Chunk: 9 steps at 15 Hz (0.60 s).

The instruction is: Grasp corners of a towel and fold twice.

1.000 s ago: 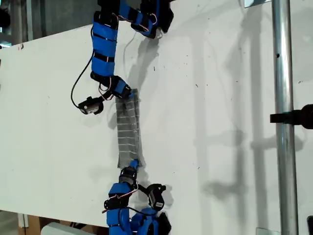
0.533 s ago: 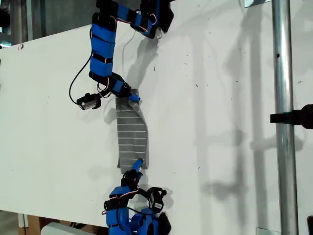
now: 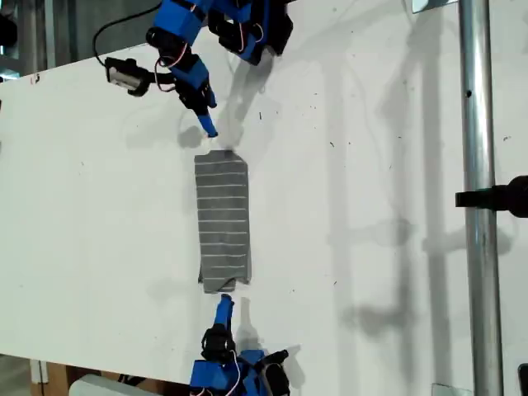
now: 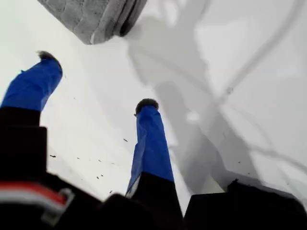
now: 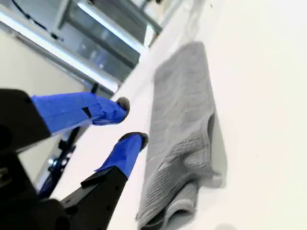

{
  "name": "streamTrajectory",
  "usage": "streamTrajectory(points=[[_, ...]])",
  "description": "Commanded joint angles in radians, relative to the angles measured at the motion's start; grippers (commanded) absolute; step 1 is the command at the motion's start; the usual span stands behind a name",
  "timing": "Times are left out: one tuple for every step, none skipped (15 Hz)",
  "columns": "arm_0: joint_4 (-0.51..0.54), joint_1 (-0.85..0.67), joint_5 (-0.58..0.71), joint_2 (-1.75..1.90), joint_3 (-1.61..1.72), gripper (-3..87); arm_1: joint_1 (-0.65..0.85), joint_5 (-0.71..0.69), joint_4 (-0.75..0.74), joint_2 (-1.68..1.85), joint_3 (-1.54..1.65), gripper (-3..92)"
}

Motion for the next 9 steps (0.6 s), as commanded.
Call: streamTrajectory(points=[[-0.083, 0.11, -0.071, 0.095, 0.12, 6.8, -0.092, 0.156, 0.048, 0.626, 0.261, 27.5], [-0.12, 0.147, -0.091, 0.095, 0.179, 2.3, -0.107, 0.259, 0.092, 0.617, 0.299, 21.7], [-0.137, 0.175, -0.077, 0.095, 0.235, -1.9, -0.163, 0.367, 0.107, 0.635, 0.356, 8.9], [-0.103, 0.193, -0.091, 0.095, 0.278, -2.5, -0.199, 0.425, 0.098, 0.64, 0.397, 8.9], [-0.032, 0.207, -0.097, 0.095, 0.291, -2.6, -0.212, 0.428, 0.098, 0.638, 0.399, 8.3], [0.031, 0.196, -0.078, 0.095, 0.29, -2.6, -0.19, 0.42, 0.106, 0.64, 0.39, 9.6], [0.04, 0.192, -0.078, 0.095, 0.288, -2.6, -0.173, 0.371, 0.077, 0.64, 0.37, 15.4], [0.005, 0.201, -0.064, 0.095, 0.288, -2.6, -0.172, 0.308, -0.002, 0.641, 0.356, 26.3], [-0.017, 0.204, -0.057, 0.095, 0.288, -2.6, -0.173, 0.229, -0.097, 0.62, 0.342, 35.5]])
